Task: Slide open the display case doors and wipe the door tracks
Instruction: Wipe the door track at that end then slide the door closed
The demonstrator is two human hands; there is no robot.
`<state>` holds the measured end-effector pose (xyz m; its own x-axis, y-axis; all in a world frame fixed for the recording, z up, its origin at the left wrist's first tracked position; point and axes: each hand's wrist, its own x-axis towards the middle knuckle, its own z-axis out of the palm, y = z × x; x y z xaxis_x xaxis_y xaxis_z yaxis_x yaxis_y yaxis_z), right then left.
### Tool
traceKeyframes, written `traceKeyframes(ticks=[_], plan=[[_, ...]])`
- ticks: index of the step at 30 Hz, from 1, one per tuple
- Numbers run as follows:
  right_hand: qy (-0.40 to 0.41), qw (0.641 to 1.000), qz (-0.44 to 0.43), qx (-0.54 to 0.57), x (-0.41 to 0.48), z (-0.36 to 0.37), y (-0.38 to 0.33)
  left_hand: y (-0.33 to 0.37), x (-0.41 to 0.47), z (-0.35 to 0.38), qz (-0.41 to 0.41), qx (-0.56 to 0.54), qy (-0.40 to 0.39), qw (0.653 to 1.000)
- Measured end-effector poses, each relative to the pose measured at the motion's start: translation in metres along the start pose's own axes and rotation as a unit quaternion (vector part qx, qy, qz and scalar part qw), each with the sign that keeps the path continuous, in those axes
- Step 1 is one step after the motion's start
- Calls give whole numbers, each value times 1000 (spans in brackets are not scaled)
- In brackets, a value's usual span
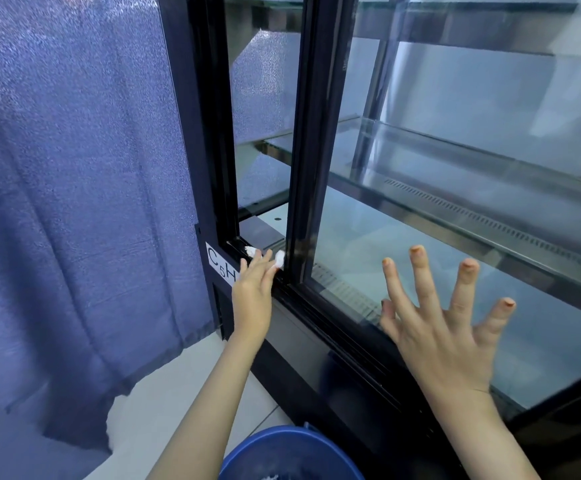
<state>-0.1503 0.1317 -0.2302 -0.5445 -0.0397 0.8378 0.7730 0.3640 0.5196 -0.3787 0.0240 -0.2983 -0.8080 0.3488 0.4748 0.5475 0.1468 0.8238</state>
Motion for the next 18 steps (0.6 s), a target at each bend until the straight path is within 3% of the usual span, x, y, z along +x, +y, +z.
traceKeyframes(ticks=[4,13,15,18], plan=[[7,1000,2,4,1,0,-1,2,-47,-14,78,-42,-53,995],[9,999,13,43,5,-5,0,-66,-160,-27,178,35,-232,956],[2,999,10,39,6,-7,0,-83,-183,-27,240,112,-275,924],[-5,1000,8,29,8,-9,0,-106,-209,-31,339,262,-388,816]])
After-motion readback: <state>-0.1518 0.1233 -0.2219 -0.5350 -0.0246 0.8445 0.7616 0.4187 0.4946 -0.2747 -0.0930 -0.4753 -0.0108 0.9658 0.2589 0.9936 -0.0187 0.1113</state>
